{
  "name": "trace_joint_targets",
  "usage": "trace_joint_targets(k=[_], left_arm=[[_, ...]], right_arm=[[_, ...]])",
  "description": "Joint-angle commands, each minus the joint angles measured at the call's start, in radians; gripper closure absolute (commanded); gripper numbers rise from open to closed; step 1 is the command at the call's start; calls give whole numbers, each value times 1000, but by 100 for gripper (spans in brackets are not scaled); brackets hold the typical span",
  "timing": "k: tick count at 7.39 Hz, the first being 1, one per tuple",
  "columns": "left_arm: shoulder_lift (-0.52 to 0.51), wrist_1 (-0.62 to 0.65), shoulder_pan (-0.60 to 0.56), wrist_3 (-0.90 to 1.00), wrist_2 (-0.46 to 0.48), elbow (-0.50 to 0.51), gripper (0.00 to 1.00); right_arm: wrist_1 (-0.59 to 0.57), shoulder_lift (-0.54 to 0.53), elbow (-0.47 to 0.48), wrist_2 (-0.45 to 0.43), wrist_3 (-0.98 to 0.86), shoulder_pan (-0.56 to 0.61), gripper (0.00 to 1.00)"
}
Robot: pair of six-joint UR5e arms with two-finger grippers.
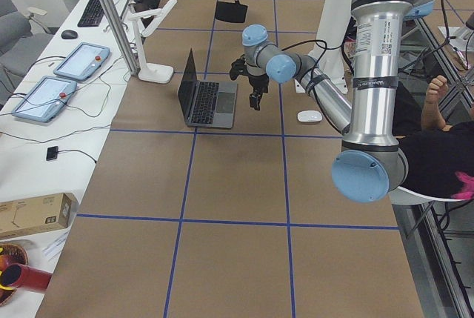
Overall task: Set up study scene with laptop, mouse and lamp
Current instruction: 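Lift the mouse pad with the right gripper and carry it toward the lamp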
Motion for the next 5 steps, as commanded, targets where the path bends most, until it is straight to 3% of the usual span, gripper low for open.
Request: trace_joint_targets(k=[1,2,5], left_arm=[[-1,-1,0,-58,1,8,1],[-1,-1,0,-60,-1,10,1],[-1,-1,0,-62,-1,19,1]], right_arm=[[1,152,-203,24,-8,14,88],[3,221,-312,50,-18,22,88],[-18,264,-336,58,-25,23,87]])
